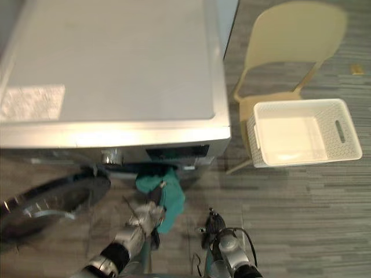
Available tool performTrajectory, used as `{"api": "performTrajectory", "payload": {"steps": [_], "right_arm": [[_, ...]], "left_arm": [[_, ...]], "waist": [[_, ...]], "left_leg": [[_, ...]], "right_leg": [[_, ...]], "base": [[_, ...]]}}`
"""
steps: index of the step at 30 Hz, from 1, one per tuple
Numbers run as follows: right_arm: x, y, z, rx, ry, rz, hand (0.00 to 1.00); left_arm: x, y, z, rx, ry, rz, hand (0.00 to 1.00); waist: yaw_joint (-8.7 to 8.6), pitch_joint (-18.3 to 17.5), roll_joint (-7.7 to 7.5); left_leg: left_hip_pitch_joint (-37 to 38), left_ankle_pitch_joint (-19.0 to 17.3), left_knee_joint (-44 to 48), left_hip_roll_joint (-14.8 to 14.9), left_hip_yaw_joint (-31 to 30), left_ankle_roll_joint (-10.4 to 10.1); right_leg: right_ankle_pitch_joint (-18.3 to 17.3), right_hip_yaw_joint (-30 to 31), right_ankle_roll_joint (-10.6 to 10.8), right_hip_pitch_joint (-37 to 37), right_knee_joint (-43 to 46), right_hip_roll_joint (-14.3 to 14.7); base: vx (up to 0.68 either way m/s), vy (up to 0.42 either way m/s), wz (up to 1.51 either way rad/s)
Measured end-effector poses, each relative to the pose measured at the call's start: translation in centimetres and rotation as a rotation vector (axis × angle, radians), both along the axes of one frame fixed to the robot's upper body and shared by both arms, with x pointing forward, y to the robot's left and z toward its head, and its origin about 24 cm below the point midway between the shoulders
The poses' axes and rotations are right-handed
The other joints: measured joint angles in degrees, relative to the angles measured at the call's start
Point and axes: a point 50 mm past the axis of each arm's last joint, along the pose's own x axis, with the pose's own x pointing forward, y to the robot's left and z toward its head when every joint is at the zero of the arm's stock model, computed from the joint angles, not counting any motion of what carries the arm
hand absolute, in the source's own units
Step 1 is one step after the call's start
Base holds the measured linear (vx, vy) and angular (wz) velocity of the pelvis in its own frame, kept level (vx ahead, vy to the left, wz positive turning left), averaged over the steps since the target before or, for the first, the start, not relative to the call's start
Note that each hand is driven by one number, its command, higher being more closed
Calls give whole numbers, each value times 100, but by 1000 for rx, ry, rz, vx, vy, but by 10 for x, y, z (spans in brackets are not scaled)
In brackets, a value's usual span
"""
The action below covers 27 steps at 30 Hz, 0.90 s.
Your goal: Pick up the laundry basket with both hands and put the clothes into the washing machine.
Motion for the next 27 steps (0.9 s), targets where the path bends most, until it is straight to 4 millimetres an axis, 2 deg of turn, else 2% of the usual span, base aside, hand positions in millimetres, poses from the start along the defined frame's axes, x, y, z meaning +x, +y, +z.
{"api": "performTrajectory", "payload": {"steps": [1,2,3,4,5,6,7,10,11,13,14,16,17,19,20,21,22,23,24,27], "right_arm": [[5,3,4,30,-23,-17,0],[14,4,13,58,-75,-40,0],[19,5,18,73,-101,-46,0],[28,8,27,116,-146,-65,0],[33,11,36,161,-191,-80,0],[35,13,40,186,-213,-88,0],[35,17,49,233,-255,-96,0],[28,23,70,439,-354,-180,0],[26,23,73,486,-365,-200,0],[22,21,83,620,-415,-260,0],[20,20,86,651,-427,-273,0],[14,12,96,740,-493,-331,0],[13,11,99,761,-508,-343,0],[10,6,108,845,-565,-392,0],[9,5,110,868,-581,-408,0],[8,3,114,911,-611,-435,0],[8,2,115,923,-622,-447,0],[5,0,118,942,-639,-462,0],[4,0,119,946,-645,-467,0],[-1,5,120,975,-647,-459,0]], "left_arm": [[14,-4,15,-12,-51,-3,100],[26,-9,29,-26,-102,4,100],[32,-9,36,-32,-125,10,100],[41,-9,48,-52,-163,34,100],[48,-6,59,-85,-194,78,100],[52,-4,65,-99,-217,101,100],[58,1,78,-133,-260,145,100],[66,11,105,-216,-358,216,100],[68,14,110,-224,-375,232,100],[77,32,126,-242,-428,293,100],[79,36,130,-259,-438,313,100],[90,59,154,-313,-503,416,100],[92,65,160,-326,-520,436,100],[103,87,197,-356,-622,488,100],[105,91,208,-367,-651,494,100],[109,96,231,-380,-713,494,100],[110,99,243,-385,-748,496,100],[112,100,274,-406,-827,492,100],[113,98,288,-419,-860,485,100],[106,97,358,-461,-1047,456,100]], "waist": [[-18,138,-122],[-42,311,-174],[-75,394,-185],[-147,515,-167],[-148,587,-83],[-145,634,-53],[-143,676,-52],[-149,681,-55],[-152,681,-55],[-164,682,-57],[-161,681,-58],[-175,680,-60],[-183,679,-62],[-221,679,-73],[-239,678,-75],[-276,677,-77],[-297,672,-86],[-317,663,-120],[-326,670,-143],[-400,625,-301]], "left_leg": [[-286,14,155,-78,-107,4],[-600,6,480,-123,-209,9],[-754,-11,669,-150,-226,31],[-1099,-76,1087,-129,-224,75],[-1486,-243,1587,13,-202,116],[-1653,-366,1842,103,-195,143],[-2027,-617,2349,254,-190,177],[-2943,-993,3290,461,-239,265],[-3110,-1020,3417,487,-235,263],[-3666,-1077,3870,704,-234,305],[-3798,-1096,3969,754,-245,297],[-4284,-1140,4323,948,-269,303],[-4385,-1150,4404,998,-269,305],[-4810,-1181,4735,1150,-322,350],[-4913,-1199,4819,1159,-355,360],[-5104,-1225,4950,1172,-397,381],[-5187,-1233,5004,1182,-407,395],[-5351,-1252,5103,1237,-413,434],[-5390,-1252,5128,1239,-401,456],[-5582,-1312,5235,1393,-356,505]], "right_leg": [[-240,-94,-56,-294,431,-182],[-429,-138,-85,-556,894,-357],[-510,-157,-86,-671,1111,-439],[-626,-155,-107,-950,1513,-565],[-713,-146,-123,-1222,1865,-570],[-780,-134,-150,-1343,2034,-556],[-1005,-84,-172,-1635,2403,-550],[-1312,82,-198,-2499,3244,-628],[-1358,117,-182,-2670,3374,-654],[-1443,170,-232,-3185,3764,-643],[-1461,168,-240,-3294,3847,-640],[-1514,174,-283,-3713,4150,-635],[-1525,175,-296,-3801,4211,-633],[-1562,191,-345,-4163,4492,-627],[-1564,196,-352,-4246,4557,-626],[-1568,203,-369,-4398,4665,-630],[-1567,211,-372,-4469,4702,-629],[-1558,240,-382,-4638,4767,-628],[-1550,266,-390,-4689,4786,-628],[-1469,333,-429,-4929,4758,-504]], "base": [[-161,-146,76],[-156,-130,72],[-161,-82,56],[-183,-39,31],[-183,-17,13],[-248,-3,-14],[-170,11,-20],[-254,-11,-17],[-190,-37,-10],[-159,-50,-12],[-122,-44,-12],[-86,-49,-10],[-52,-45,-11],[-28,-29,-13],[-13,-7,-9],[-1,6,-4],[6,22,-10],[10,21,-11],[11,23,-16],[7,15,-31]]}}
